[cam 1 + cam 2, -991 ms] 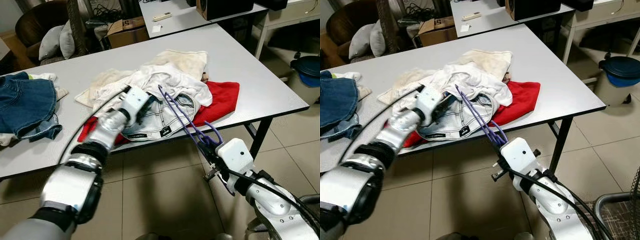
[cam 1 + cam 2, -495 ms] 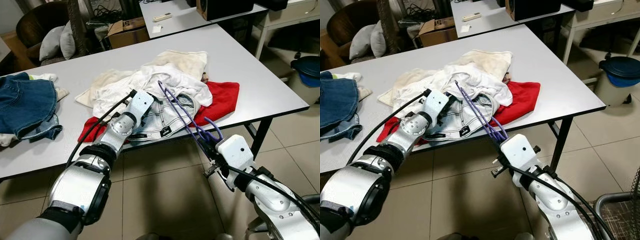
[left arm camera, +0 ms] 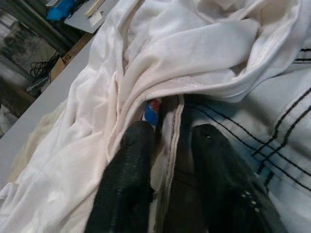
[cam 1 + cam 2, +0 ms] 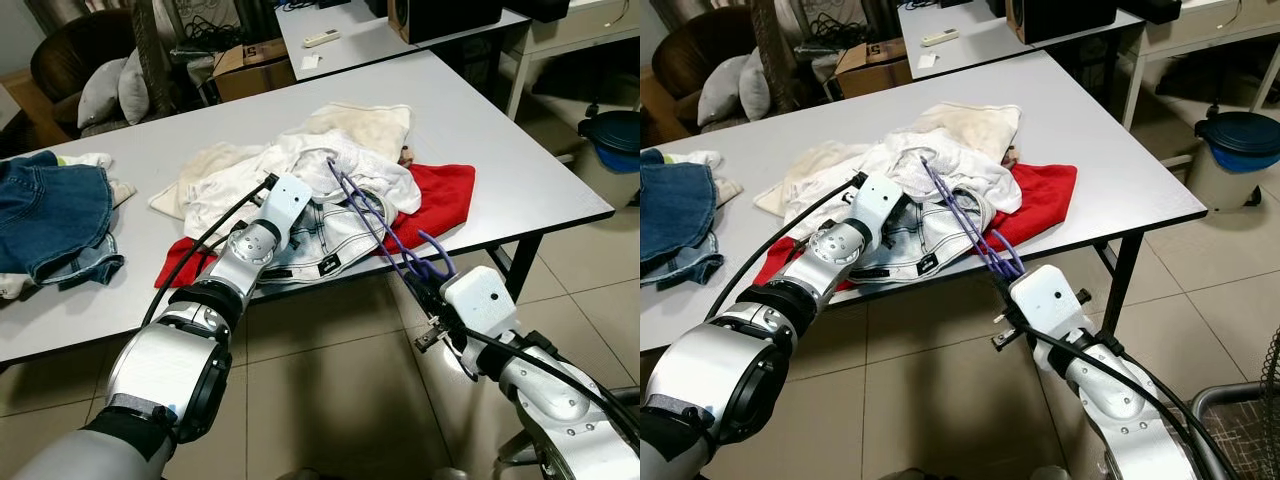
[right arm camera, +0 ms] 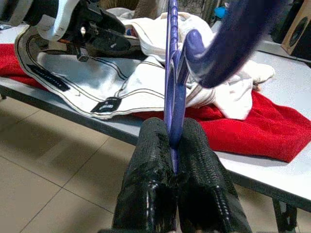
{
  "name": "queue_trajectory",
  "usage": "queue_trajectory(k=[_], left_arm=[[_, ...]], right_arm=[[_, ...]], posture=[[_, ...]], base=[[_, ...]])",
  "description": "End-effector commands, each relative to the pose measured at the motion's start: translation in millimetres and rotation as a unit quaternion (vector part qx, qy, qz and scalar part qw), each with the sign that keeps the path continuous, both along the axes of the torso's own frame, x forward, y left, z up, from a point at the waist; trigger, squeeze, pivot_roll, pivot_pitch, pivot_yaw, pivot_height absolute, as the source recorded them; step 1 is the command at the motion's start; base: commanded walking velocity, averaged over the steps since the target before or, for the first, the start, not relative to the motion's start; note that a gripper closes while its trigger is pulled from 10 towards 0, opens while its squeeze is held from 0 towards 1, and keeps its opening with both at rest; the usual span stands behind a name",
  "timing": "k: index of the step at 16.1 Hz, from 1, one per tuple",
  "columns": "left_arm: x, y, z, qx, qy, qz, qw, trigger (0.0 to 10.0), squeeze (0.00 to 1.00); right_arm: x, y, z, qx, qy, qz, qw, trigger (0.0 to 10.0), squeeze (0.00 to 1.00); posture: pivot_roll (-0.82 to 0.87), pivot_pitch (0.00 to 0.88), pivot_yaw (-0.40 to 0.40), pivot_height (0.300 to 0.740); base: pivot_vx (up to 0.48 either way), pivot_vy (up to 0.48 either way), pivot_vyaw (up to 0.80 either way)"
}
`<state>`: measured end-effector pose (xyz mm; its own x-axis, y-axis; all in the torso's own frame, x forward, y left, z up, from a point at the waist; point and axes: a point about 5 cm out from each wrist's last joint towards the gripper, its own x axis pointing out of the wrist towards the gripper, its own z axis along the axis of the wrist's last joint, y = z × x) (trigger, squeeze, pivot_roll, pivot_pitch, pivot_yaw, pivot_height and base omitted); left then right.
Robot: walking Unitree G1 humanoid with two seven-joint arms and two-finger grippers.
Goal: Hang hanger
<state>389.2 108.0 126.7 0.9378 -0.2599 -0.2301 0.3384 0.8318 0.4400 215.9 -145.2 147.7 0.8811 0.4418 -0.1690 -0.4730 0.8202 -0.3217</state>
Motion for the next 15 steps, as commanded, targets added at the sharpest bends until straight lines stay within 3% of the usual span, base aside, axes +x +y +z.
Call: queue_trajectory(k=[1,8,11,15], left_arm=[[3.8,8.8,5.3,0.007,0.001,0.016,1.0,0.0,0.0],[3.3,20.0,1.9,0.019,0.016,0.023,0.999,0.0,0.0],[0.8,16.2,-1.4,0.017,0.03,-0.013,0.999,0.0,0.0],[-9.0,24.5,-12.9,0.099,0.068,-0.128,0.984,0.0,0.0]], right_arm=[[-0.8,2.5,3.4,0.001,-0.008,0.002,1.0,10.0,0.0],[0.9,2.5,3.7,-0.001,-0.013,0.0,1.0,10.0,0.0],[2.4,3.8,3.1,-0.001,-0.015,0.002,1.0,10.0,0.0],[-1.8,-0.6,1.7,-0.001,-0.015,-0.01,1.0,10.0,0.0]], posture=[[-0.24,0.0,0.248,0.74],[-0.25,0.0,0.248,0.74],[-0.24,0.0,0.25,0.74],[-0.24,0.0,0.258,0.74]], base=[[0.0,0.0,0.0],[0.0,0.0,0.0],[0.0,0.0,0.0],[0.0,0.0,0.0]])
